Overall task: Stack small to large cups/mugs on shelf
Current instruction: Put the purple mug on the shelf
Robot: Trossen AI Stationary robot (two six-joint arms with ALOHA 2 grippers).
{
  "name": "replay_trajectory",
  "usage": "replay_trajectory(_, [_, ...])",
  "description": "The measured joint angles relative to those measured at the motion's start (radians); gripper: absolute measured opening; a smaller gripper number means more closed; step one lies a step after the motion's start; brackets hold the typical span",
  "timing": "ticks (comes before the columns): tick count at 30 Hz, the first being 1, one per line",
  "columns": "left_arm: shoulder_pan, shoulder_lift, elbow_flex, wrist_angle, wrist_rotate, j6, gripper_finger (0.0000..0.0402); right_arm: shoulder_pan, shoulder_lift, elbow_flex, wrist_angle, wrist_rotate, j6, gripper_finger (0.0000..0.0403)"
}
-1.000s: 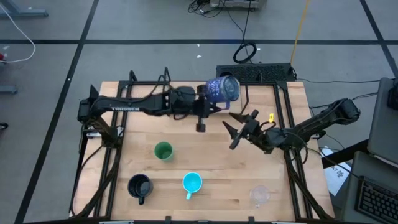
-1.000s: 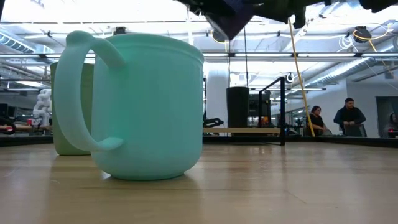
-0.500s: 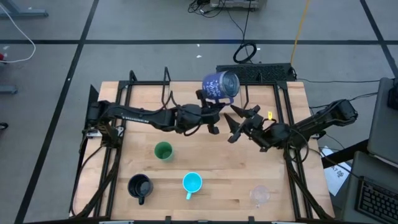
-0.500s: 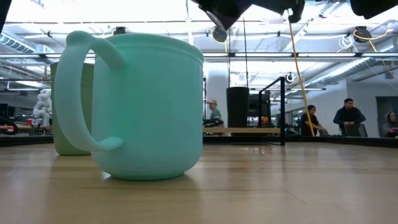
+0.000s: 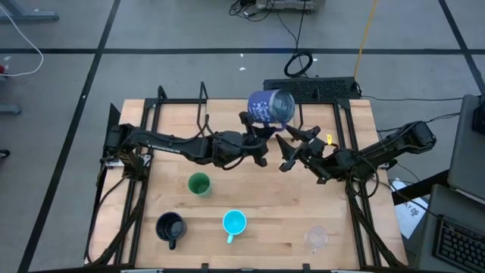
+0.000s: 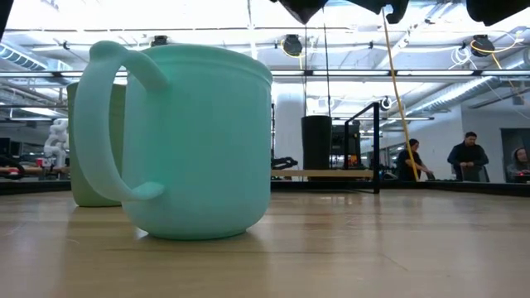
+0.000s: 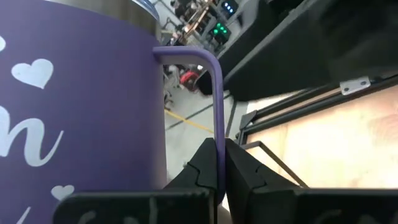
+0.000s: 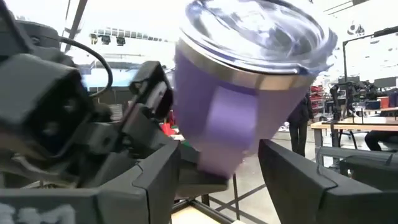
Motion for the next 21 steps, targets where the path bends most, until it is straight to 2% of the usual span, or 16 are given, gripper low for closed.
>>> replay_trajectory(10, [-0.016,0.000,0.000,0.009,-0.011,0.061,0.0008,0.000,0.000,0.000,0.037,-0.044,-0.026,0.0196])
replay_trajectory(21, [-0.019,0.000,0.000,0.011,-0.010,0.056,0.0008,0.000,0.000,0.000,0.038,-0.054,-0.042,0.0080])
